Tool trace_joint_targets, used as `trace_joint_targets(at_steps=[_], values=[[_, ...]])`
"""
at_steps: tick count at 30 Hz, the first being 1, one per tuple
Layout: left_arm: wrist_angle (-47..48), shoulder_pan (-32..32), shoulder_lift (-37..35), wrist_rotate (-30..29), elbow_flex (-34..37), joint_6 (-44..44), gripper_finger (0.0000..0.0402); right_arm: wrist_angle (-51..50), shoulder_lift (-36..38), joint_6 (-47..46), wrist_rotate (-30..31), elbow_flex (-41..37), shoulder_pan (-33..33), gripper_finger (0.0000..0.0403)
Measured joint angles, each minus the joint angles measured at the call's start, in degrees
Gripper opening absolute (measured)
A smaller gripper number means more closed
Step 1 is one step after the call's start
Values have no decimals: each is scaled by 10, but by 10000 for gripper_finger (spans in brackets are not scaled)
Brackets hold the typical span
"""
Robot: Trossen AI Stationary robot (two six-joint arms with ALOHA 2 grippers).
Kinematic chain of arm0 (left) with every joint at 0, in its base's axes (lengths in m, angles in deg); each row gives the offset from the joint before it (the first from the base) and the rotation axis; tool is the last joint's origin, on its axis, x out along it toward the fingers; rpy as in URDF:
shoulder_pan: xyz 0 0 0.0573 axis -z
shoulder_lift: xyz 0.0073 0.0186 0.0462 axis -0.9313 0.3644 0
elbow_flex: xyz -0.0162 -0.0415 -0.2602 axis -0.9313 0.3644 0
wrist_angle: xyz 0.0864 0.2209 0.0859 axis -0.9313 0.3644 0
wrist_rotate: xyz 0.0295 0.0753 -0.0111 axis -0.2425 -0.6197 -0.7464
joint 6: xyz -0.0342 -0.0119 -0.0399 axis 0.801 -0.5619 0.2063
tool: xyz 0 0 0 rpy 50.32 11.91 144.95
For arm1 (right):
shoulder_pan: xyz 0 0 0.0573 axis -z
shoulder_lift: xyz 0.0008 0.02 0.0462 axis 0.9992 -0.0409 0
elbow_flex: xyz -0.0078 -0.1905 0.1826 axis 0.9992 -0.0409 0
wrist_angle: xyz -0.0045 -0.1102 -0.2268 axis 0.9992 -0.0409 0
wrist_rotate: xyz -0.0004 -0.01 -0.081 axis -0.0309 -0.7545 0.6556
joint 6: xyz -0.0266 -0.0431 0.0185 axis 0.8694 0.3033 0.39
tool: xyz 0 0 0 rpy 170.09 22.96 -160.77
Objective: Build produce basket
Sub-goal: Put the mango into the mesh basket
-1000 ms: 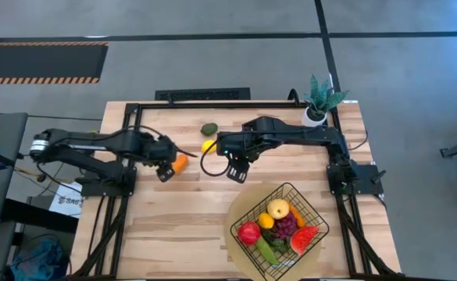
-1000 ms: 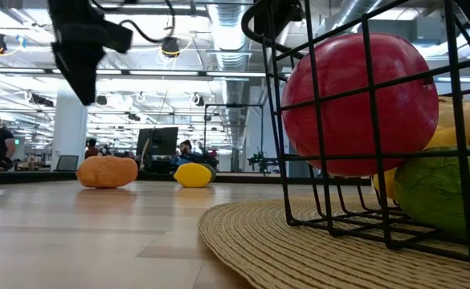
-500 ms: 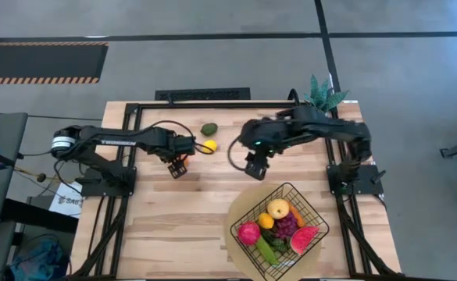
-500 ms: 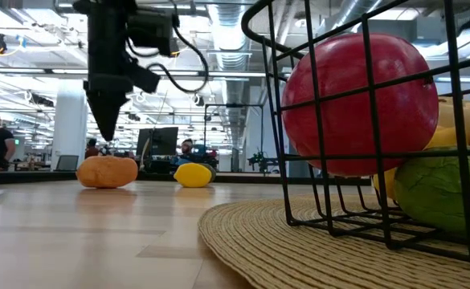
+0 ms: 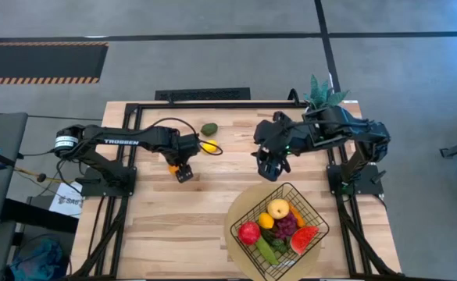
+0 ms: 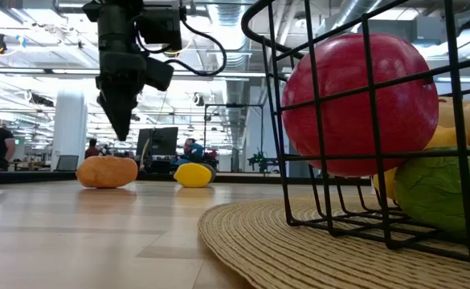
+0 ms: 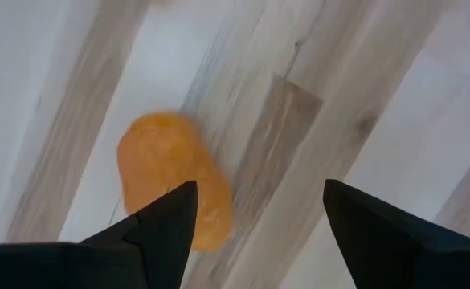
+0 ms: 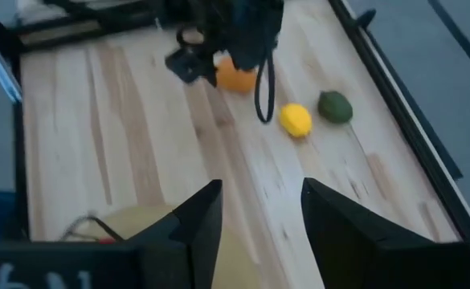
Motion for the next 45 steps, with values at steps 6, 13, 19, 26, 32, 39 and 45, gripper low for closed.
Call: trace_joint_targets(at_steps=[6,13,19,26,32,39,45], values=[[-13,-1,0,8,0,37,257,-17,-17,14,8,-2,-14,180],[-14,20,0,20,-1,32,257,-19,-23,16,23,-3,-17,167],[-12,29,0,37,-1,37,257,-19,-15,25,25,-3,-17,157],[-16,29,0,28,-1,62,257,-19,-16,42,25,-3,-17,148],[-17,29,0,21,-1,67,257,-19,-16,47,26,-3,-17,145],[-18,29,0,21,3,64,258,-22,-16,49,29,-3,-22,145],[-17,29,0,15,33,76,282,-24,-16,50,43,-3,-39,141]])
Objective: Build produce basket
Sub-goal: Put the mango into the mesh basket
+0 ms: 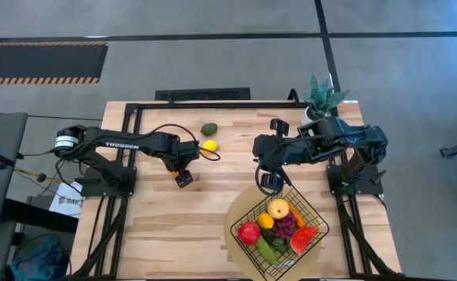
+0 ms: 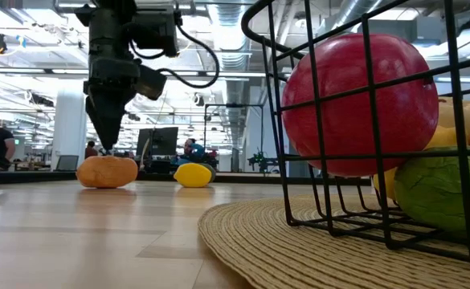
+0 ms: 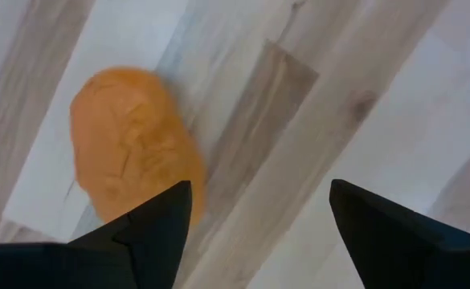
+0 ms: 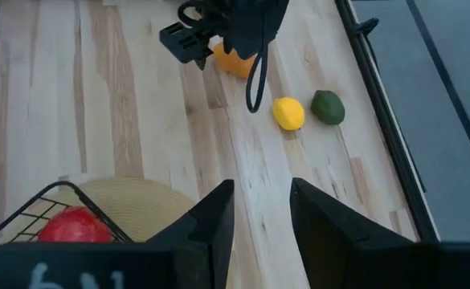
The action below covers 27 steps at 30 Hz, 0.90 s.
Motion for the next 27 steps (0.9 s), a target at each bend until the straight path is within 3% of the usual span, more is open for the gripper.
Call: trace_joint_targets(at_steps=[11,17,20,23,27], values=[[-12,1,0,-44,-6,-26,315,0,0,-9,2,0,-3,137],[48,0,0,-148,-32,-24,309,1,0,-24,2,0,-3,136],[66,-1,0,-172,-32,-23,308,1,0,-27,2,0,-3,136],[38,-1,0,-162,-22,-21,308,1,0,-31,2,0,-3,137],[-7,-10,4,-105,3,-14,308,7,0,-31,2,0,-3,135]])
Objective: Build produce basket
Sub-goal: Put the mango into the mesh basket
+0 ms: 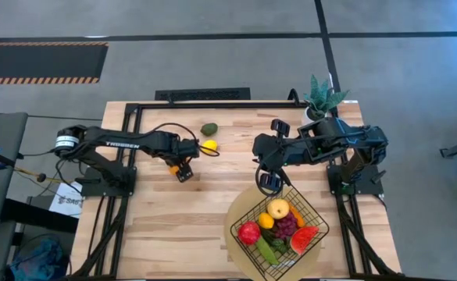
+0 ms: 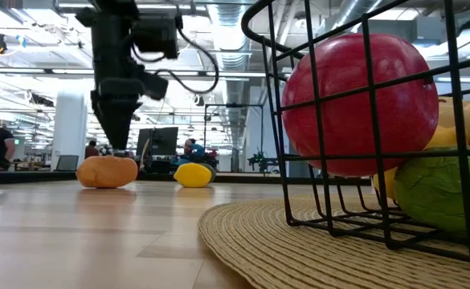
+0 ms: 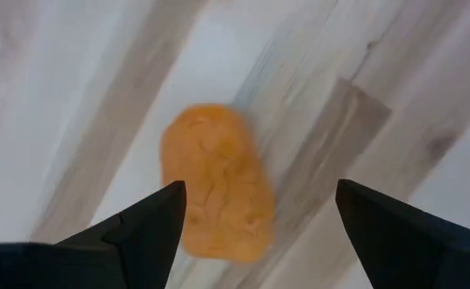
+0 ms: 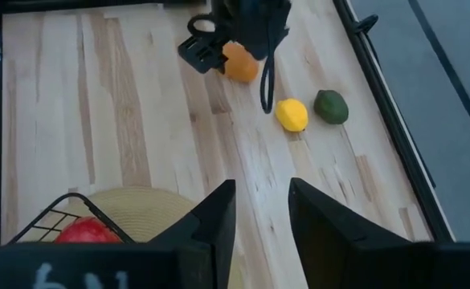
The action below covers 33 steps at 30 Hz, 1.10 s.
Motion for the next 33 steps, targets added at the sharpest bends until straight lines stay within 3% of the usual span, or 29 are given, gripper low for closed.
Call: trace_joint_targets(at_steps=[8,15,18,23,27,33], values=[[0,-1,38,-27,39,-11,308,2,0,-1,0,0,0,134],[-10,-1,109,1,39,-11,304,12,0,-1,0,0,0,132],[-8,-1,128,10,35,-14,273,12,0,-1,0,0,0,132],[2,0,126,1,16,-40,181,12,0,-1,0,0,0,132],[17,-1,123,-26,-19,-67,181,11,0,-7,0,0,0,132],[98,13,124,9,-98,-78,181,-20,2,-6,17,0,0,127]])
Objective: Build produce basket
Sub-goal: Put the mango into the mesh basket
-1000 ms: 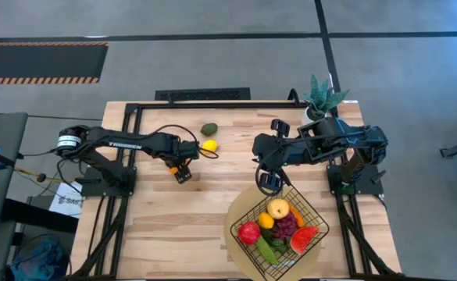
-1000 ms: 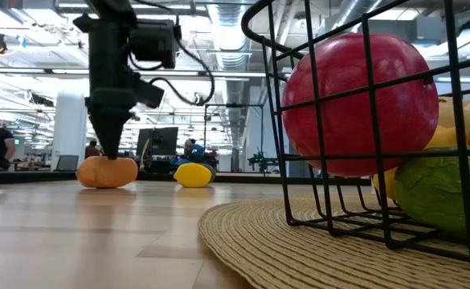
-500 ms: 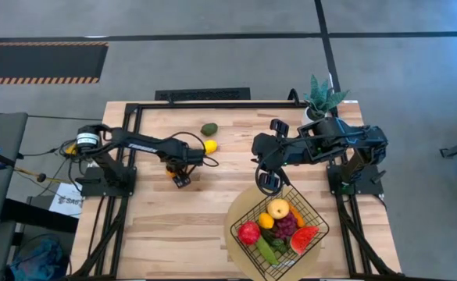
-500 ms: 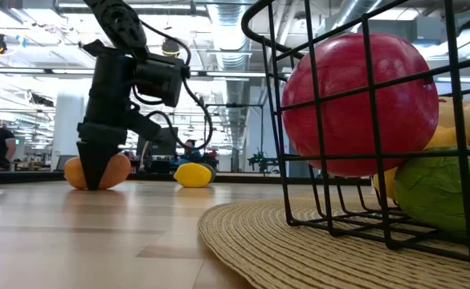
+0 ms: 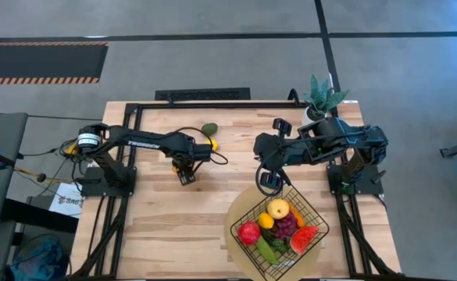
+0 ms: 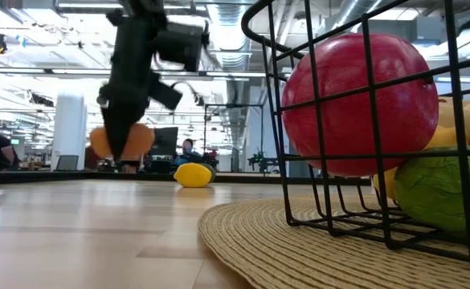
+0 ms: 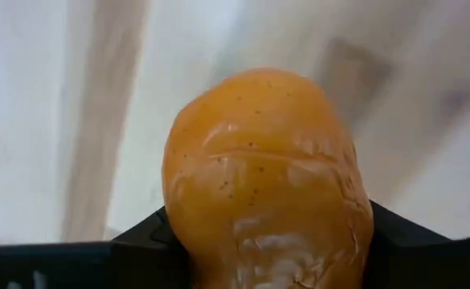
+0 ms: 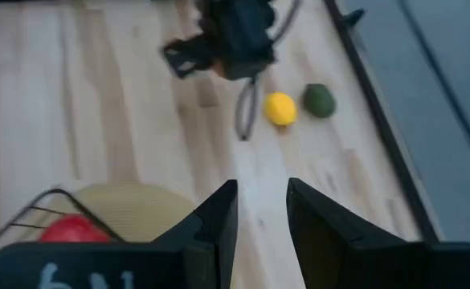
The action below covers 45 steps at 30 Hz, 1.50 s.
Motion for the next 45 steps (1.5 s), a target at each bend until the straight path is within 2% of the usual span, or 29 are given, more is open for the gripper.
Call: trace_joint_targets(at_steps=[5,11,19,23,27,32,37,45], values=[[9,41,-8,58,-89,-23,181,-17,10,1,48,0,18,118],[-13,111,-9,57,-198,-59,181,-17,39,2,121,0,71,108],[-28,165,-9,43,-304,-90,181,-17,67,90,168,0,211,102],[-73,185,-9,42,-339,-106,181,-17,68,87,203,0,307,102],[-142,205,-9,44,-352,-128,181,-17,68,55,174,0,402,102],[-233,217,-2,77,-353,-142,181,-17,60,31,55,0,474,101],[-284,220,30,102,-352,-143,181,-17,46,34,-6,0,478,90],[-324,216,111,134,-357,-140,181,-17,36,71,-25,0,445,67]])
